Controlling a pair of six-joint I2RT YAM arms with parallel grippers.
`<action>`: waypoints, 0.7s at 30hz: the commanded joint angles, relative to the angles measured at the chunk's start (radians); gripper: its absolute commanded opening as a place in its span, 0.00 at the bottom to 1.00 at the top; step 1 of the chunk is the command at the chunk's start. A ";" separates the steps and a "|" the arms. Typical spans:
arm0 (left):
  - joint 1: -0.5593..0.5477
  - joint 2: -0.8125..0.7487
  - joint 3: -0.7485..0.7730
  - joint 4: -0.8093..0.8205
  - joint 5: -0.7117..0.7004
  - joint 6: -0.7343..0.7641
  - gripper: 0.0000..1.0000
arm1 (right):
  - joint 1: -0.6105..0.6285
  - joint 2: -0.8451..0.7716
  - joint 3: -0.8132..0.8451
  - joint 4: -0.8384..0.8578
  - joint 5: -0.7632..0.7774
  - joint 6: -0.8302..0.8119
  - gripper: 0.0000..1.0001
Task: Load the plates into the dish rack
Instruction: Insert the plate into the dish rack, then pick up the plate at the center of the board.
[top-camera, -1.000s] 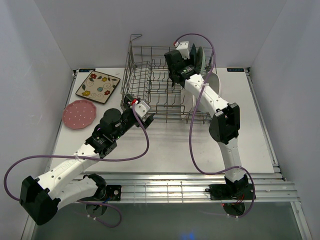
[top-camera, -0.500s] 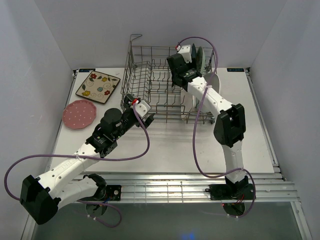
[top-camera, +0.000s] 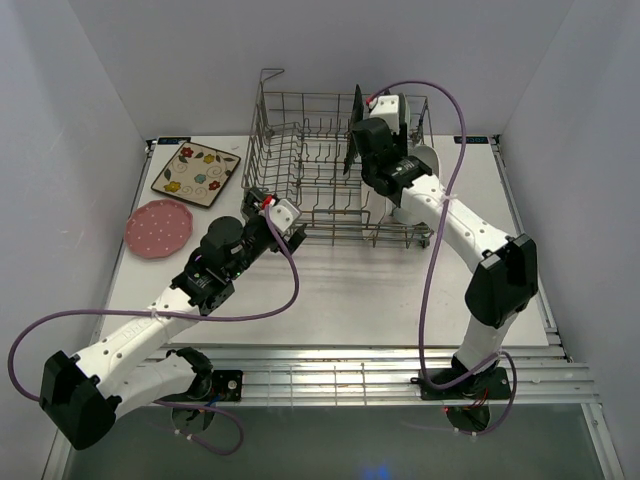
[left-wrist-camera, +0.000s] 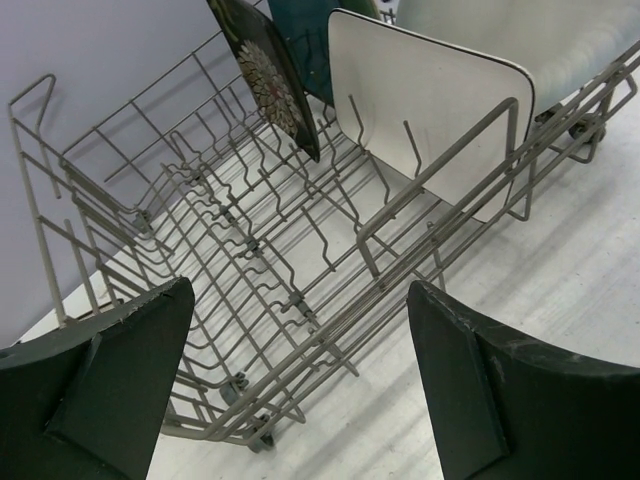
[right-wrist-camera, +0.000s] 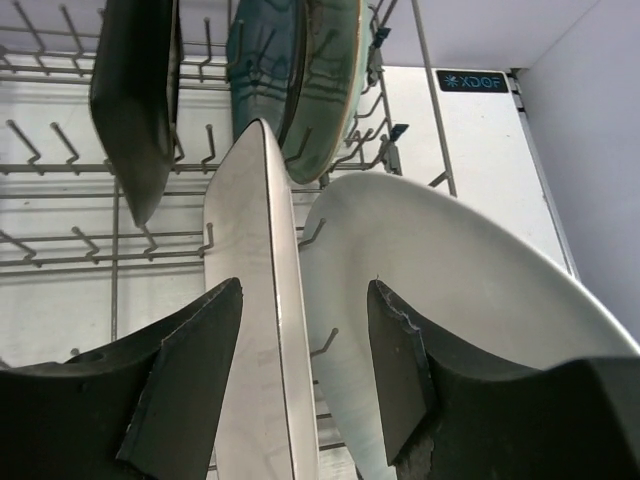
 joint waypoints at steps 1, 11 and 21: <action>0.003 -0.042 0.038 0.009 -0.069 0.015 0.98 | 0.014 -0.093 -0.093 0.126 -0.058 0.005 0.59; 0.005 -0.115 0.049 0.023 -0.196 0.089 0.98 | 0.026 -0.313 -0.465 0.411 -0.197 0.008 0.59; 0.070 -0.102 0.077 0.018 -0.250 0.074 0.98 | 0.028 -0.517 -0.732 0.564 -0.306 0.029 0.60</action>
